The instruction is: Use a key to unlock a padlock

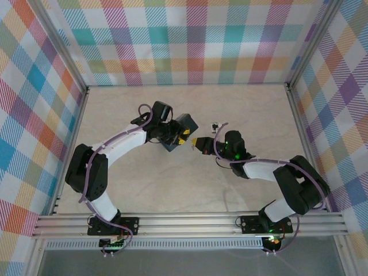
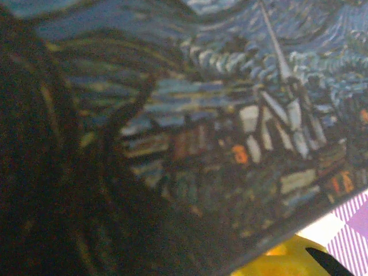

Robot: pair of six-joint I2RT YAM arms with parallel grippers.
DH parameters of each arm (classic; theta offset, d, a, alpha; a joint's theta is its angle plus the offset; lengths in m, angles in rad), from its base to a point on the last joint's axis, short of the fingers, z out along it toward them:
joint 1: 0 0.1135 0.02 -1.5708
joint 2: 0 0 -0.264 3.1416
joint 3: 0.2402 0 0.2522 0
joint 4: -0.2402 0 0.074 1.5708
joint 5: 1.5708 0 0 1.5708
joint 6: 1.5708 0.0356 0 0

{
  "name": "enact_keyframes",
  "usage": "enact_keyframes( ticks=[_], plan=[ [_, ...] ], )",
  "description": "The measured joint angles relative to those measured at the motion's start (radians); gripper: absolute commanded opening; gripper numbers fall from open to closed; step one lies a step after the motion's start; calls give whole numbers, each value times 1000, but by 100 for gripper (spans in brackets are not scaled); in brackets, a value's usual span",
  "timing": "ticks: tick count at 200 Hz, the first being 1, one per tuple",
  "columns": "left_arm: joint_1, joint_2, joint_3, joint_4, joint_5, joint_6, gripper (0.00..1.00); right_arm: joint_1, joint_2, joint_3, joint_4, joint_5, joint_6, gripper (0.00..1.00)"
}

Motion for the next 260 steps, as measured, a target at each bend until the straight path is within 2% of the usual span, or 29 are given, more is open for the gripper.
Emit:
enact_keyframes(
  ticks=[166,223,245,260],
  plan=[
    [-3,-10,2,-12,5,4,0,32,50,46,54,13,-27,0],
    [0,-17,2,-20,-69,-12,0,48,109,97,56,34,-27,0],
    [0,-24,2,-35,-75,-13,0,51,93,100,21,33,-39,11],
    [-1,-31,2,-51,-59,-6,0,64,40,100,-67,35,-81,24]
  ],
)
